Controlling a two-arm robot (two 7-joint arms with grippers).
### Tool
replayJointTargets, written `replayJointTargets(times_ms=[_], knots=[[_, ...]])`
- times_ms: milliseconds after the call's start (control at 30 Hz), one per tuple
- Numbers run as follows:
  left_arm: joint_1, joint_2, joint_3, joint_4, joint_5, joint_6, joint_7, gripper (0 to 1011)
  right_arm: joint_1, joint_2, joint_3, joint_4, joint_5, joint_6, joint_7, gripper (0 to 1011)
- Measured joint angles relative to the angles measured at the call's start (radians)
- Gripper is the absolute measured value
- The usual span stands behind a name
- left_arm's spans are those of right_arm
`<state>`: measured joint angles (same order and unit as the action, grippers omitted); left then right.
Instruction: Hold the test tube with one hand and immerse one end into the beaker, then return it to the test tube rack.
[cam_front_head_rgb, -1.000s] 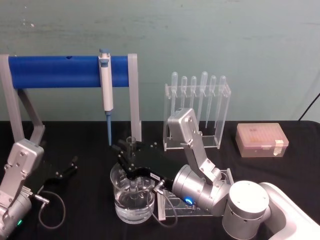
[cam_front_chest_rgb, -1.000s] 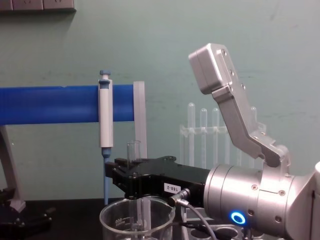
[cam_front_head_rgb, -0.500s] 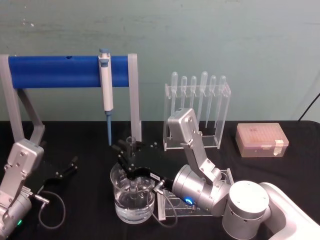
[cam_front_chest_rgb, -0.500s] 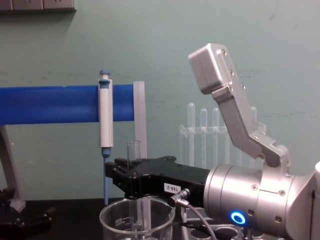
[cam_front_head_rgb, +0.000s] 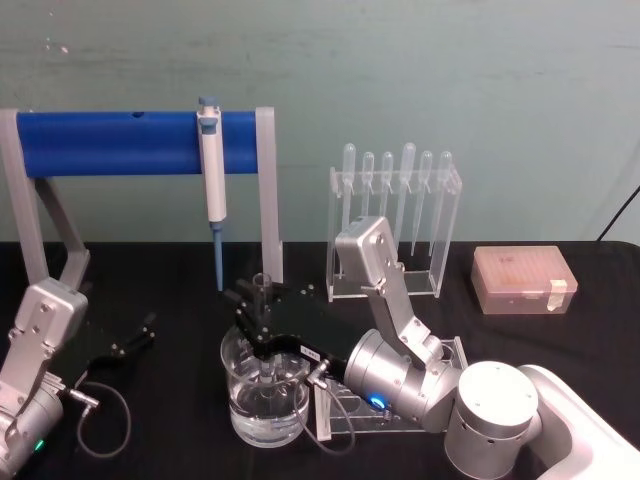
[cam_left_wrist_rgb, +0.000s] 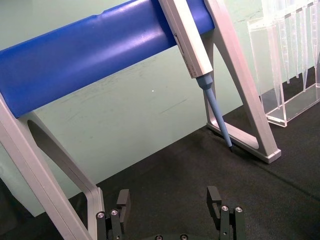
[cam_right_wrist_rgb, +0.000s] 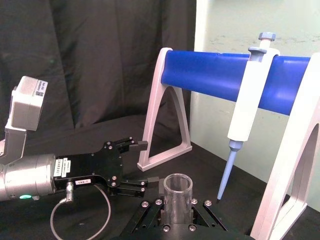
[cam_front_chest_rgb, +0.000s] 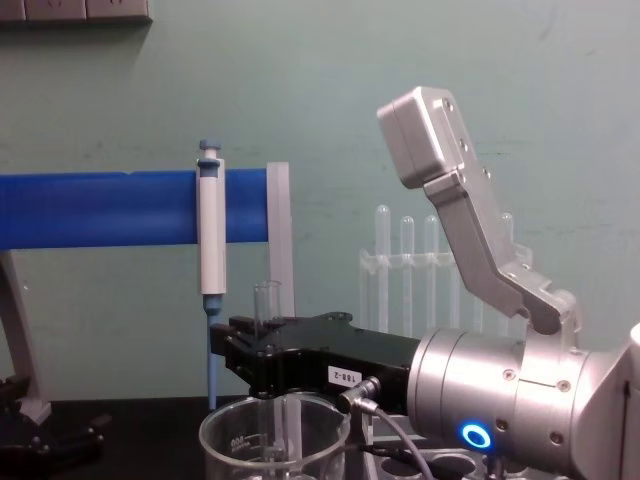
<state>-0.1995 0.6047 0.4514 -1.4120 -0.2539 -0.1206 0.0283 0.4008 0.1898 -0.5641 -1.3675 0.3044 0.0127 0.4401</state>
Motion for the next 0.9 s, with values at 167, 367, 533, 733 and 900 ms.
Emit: replayJointTargets(times_ms=[167, 367, 533, 733, 900], knots=[[0.000, 0.000, 0.000, 0.000, 0.000, 0.000, 0.000, 1000, 0.000, 0.000, 0.000, 0.000, 0.000, 0.000, 0.000, 151], [0.000, 0.000, 0.000, 0.000, 0.000, 0.000, 0.000, 1000, 0.000, 0.000, 0.000, 0.000, 0.000, 0.000, 0.000, 151], [0.000, 0.000, 0.000, 0.000, 0.000, 0.000, 0.000, 1000, 0.000, 0.000, 0.000, 0.000, 0.000, 0.000, 0.000, 151], [0.000, 0.000, 0.000, 0.000, 0.000, 0.000, 0.000, 1000, 0.000, 0.000, 0.000, 0.000, 0.000, 0.000, 0.000, 151], [0.000, 0.000, 0.000, 0.000, 0.000, 0.000, 0.000, 1000, 0.000, 0.000, 0.000, 0.000, 0.000, 0.000, 0.000, 150]])
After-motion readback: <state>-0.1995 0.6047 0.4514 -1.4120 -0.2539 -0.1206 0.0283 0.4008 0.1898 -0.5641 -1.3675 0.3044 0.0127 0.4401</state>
